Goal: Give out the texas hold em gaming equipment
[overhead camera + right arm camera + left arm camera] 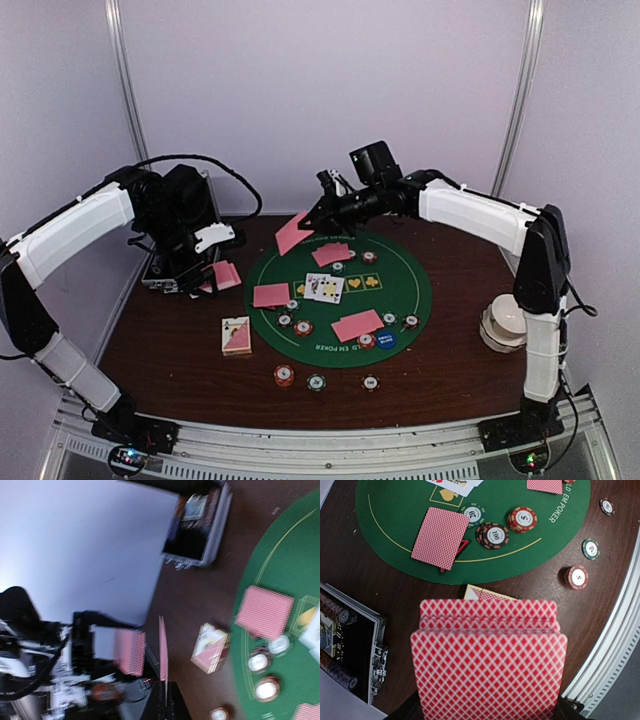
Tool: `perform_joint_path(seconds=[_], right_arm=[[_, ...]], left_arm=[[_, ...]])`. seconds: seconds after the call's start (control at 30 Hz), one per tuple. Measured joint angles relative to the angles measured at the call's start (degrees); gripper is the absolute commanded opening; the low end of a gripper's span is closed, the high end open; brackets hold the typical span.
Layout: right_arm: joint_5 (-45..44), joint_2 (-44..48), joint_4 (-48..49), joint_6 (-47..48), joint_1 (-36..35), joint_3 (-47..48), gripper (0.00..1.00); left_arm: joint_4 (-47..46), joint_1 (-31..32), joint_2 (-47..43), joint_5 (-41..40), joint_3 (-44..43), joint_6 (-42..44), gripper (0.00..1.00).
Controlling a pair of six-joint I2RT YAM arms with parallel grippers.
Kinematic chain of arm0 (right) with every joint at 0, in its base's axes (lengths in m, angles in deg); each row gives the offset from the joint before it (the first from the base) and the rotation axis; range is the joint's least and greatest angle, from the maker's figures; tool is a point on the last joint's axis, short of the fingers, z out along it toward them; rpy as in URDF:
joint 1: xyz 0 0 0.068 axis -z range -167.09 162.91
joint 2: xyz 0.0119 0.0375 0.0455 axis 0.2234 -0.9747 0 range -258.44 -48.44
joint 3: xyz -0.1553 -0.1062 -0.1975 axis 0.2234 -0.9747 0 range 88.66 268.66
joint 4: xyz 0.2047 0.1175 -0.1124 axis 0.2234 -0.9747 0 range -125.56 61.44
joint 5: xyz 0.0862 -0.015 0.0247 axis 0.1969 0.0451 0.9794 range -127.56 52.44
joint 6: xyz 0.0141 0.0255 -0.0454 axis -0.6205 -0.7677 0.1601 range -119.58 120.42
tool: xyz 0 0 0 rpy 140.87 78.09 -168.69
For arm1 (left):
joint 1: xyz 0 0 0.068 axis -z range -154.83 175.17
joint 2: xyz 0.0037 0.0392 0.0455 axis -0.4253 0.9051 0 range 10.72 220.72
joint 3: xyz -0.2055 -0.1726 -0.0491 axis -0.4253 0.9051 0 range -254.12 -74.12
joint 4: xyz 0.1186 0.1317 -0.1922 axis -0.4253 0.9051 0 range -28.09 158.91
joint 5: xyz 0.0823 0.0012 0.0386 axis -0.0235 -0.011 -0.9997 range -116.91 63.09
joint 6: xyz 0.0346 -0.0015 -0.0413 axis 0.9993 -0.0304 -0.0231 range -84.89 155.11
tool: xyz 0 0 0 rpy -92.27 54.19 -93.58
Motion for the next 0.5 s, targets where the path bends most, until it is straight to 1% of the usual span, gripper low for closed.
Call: perform_joint_path(seconds=[0.07,0.1,0.13,0.2,0.27,0.37,0.43,0.5], right_arm=[[-10.7,0.8,-12.3,13.2,0.9,5.6,0.00],[-15.7,1.4,-15.4,17.9,0.9,6.7,0.00],[-23.8,2.4,-19.5,24.9,0.5,7.4,0.00],[-36.8,4.0,-23.4,35.8,-1.2,6.9,0.00],[-49.9,5.2,-23.2,46.6,-4.0,3.8,0.00],[-67.0,5.3,-16.9,64.1,-8.1,-4.9,0.00],[-76.0,3.1,-11.4,75.4,-10.2,-10.8,0.00],[-79.8,0.8,-8.9,81.0,-11.0,-12.7,0.00]], left_arm=[[0.0,0.0,0.0,-0.2,0.0,0.0,0.00],[0.0,0.0,0.0,-0.2,0.0,0.0,0.00],[0.0,0.0,0.0,-0.2,0.0,0.0,0.00],[0.0,0.0,0.0,-0.2,0.0,0.0,0.00],[0.0,0.0,0.0,-0.2,0.0,0.0,0.00],[0.0,0.0,0.0,-0.2,0.0,0.0,0.00],[0.0,0.0,0.0,-0.2,0.0,0.0,0.00],[0.0,0.0,0.0,-0.2,0.0,0.0,0.00]])
